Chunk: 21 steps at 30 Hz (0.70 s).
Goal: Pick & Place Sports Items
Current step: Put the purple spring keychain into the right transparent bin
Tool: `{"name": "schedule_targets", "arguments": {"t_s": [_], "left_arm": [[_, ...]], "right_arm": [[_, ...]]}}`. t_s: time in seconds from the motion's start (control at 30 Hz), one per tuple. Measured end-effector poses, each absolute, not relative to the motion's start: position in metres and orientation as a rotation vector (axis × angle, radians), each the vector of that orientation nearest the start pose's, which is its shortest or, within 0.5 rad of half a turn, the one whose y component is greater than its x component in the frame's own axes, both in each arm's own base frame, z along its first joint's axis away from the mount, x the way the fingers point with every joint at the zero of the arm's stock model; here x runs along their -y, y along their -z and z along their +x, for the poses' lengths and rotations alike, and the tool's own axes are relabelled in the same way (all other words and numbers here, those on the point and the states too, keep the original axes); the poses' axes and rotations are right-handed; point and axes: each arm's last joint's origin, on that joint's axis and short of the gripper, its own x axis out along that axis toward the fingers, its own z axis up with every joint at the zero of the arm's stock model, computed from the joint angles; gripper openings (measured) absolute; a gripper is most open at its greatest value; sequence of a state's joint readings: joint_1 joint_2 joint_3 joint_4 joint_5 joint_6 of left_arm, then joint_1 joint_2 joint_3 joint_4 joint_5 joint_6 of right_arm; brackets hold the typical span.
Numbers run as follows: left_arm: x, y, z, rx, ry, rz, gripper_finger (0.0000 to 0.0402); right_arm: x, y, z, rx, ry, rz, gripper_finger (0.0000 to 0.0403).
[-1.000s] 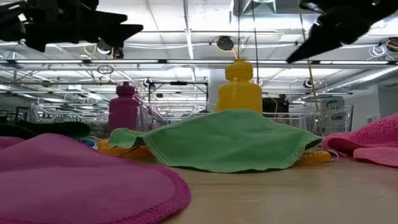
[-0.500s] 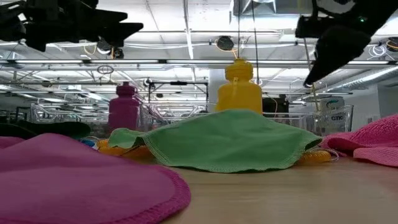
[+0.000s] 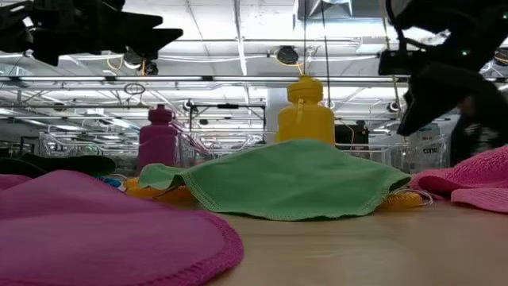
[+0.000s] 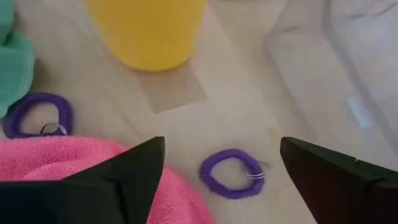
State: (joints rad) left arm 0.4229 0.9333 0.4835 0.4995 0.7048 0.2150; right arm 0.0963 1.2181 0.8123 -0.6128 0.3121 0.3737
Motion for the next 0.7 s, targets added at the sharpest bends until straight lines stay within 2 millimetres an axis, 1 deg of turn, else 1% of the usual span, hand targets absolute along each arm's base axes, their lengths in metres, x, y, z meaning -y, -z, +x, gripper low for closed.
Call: {"name": "schedule_targets", "arguments": {"t_s": [0.2, 0.37, 0.6, 0.7], "left_arm": [[-0.065, -0.268, 0.189, 0.072, 0.276, 0.240, 0.0269], [-0.065, -0.268, 0.189, 0.072, 0.277, 0.236, 0.0269], [-0.065, -0.267, 0.189, 0.067, 0.277, 0.229, 0.0269], [-0.065, -0.267, 0.189, 0.065, 0.277, 0.226, 0.0269]], "right_arm": [[-0.008, -0.208, 0.236, -1.027, 0.383, 0.140, 0.0254], [-0.002, -0.194, 0.243, -1.091, 0.410, 0.129, 0.0244], [0.005, -0.181, 0.247, -1.159, 0.385, 0.217, 0.0225], [0.007, -0.177, 0.249, -1.180, 0.393, 0.226, 0.0217]]}}
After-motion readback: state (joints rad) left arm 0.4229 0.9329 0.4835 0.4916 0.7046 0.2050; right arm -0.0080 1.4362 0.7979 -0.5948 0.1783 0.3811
